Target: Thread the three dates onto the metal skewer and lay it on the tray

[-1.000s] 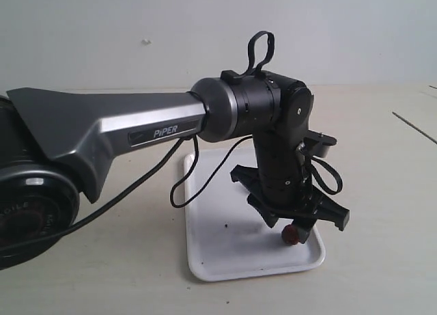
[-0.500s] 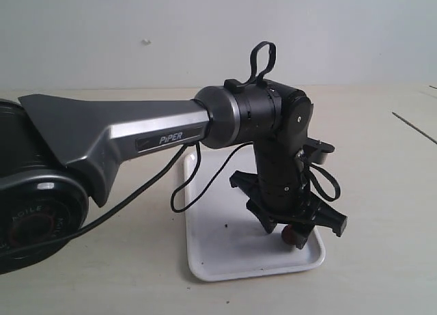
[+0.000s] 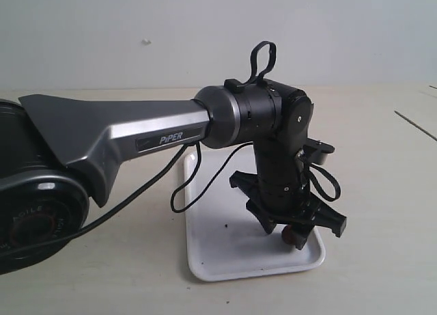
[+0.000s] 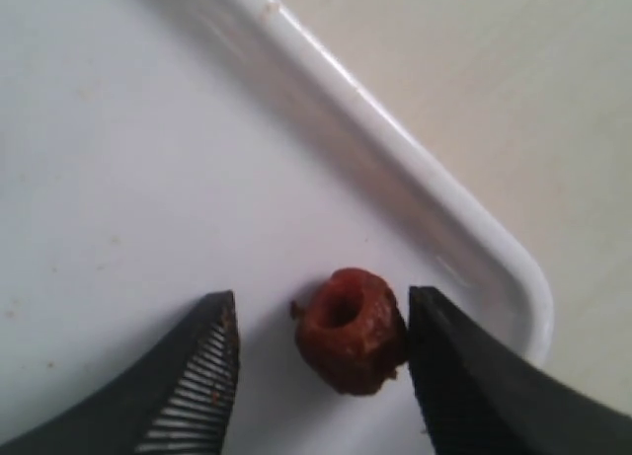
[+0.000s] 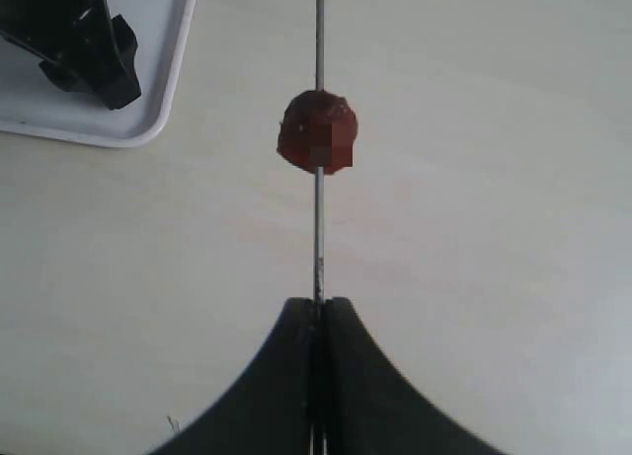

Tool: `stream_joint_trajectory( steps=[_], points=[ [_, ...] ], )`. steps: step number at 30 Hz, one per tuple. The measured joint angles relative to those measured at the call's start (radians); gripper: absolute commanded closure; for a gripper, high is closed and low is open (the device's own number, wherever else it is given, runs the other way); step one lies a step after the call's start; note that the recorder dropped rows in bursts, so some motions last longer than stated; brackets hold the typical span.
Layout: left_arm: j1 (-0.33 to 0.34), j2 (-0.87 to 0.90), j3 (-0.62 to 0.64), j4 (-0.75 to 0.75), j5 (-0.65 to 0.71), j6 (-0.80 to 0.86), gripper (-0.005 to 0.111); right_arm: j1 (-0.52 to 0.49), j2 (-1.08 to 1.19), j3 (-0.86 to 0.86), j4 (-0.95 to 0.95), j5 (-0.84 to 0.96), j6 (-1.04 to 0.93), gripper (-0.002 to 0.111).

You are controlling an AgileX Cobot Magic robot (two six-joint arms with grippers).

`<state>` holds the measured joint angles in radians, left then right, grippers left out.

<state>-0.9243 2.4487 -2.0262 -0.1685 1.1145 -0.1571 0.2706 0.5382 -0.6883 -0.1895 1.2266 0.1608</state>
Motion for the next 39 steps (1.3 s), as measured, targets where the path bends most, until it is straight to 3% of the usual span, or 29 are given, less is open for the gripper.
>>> stream_joint_trajectory(
  steps=[5, 10, 39],
  points=[
    [0.0, 0.002, 0.0, 0.001, 0.0, 0.003, 0.056, 0.0, 0.0, 0.0, 0.0, 0.0, 0.0, 0.108],
    [0.0, 0.005, -0.004, 0.005, 0.005, 0.003, 0.068, 0.0, 0.0, 0.0, 0.0, 0.0, 0.0, 0.108],
    [0.0, 0.007, -0.004, 0.008, 0.009, 0.06, 0.069, 0.0, 0.0, 0.0, 0.0, 0.0, -0.014, 0.108]
  ],
)
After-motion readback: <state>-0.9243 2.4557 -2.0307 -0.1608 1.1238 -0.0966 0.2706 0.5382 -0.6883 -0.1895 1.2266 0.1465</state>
